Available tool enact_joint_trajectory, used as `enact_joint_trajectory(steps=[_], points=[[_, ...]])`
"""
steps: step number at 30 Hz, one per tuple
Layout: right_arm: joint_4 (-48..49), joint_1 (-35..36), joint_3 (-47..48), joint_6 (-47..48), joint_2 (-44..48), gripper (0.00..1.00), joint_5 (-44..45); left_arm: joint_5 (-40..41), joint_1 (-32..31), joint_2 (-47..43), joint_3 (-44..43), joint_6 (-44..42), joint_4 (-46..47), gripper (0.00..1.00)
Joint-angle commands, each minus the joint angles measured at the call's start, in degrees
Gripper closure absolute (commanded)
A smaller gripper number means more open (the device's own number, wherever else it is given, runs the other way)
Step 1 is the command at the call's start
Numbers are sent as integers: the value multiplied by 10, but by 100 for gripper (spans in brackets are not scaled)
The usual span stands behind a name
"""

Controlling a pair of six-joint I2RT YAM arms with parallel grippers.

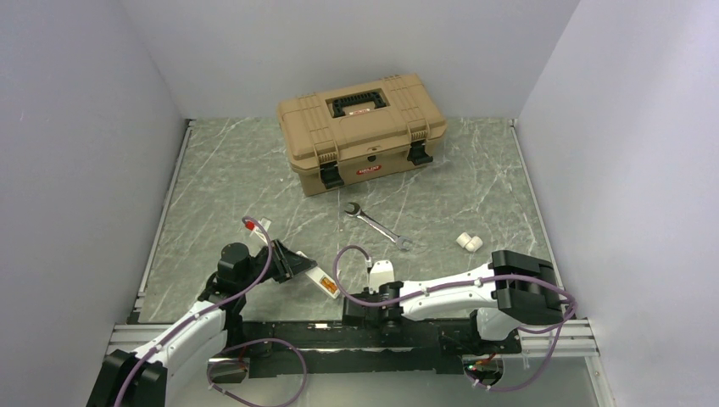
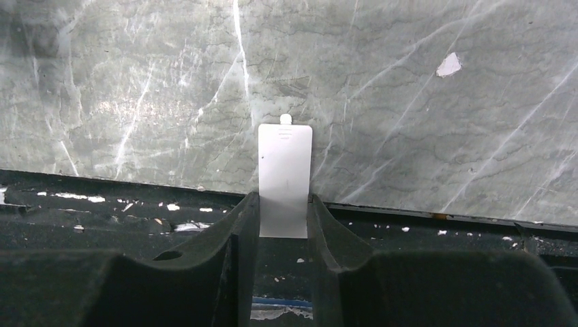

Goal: Load the batteries into the remote control

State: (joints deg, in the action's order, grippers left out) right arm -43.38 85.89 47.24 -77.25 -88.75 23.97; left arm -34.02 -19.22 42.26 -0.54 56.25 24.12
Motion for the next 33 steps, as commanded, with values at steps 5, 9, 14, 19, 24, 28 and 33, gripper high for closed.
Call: enact_joint_trajectory(steps=[5,9,14,19,24,28,33], points=[[-29,8,1,36,40,72,11,-6,-2,-3,37,-7,24,98],[-19,1,-1,53,69,73,25,-8,-2,-4,32,-9,20,98],[21,-7,-5,119,114,73,28,-20,-2,-7,25,-6,20,98],[71,-7,-7,219,165,73,35,-42,-3,-9,14,-3,18,98],[98,-8,17,349,198,72,24,-69,-20,15,18,38,91,99],[83,-8,52,433,195,72,15,-59,-60,41,22,86,166,100],[67,-8,89,482,185,72,19,-20,-111,65,28,137,229,100]])
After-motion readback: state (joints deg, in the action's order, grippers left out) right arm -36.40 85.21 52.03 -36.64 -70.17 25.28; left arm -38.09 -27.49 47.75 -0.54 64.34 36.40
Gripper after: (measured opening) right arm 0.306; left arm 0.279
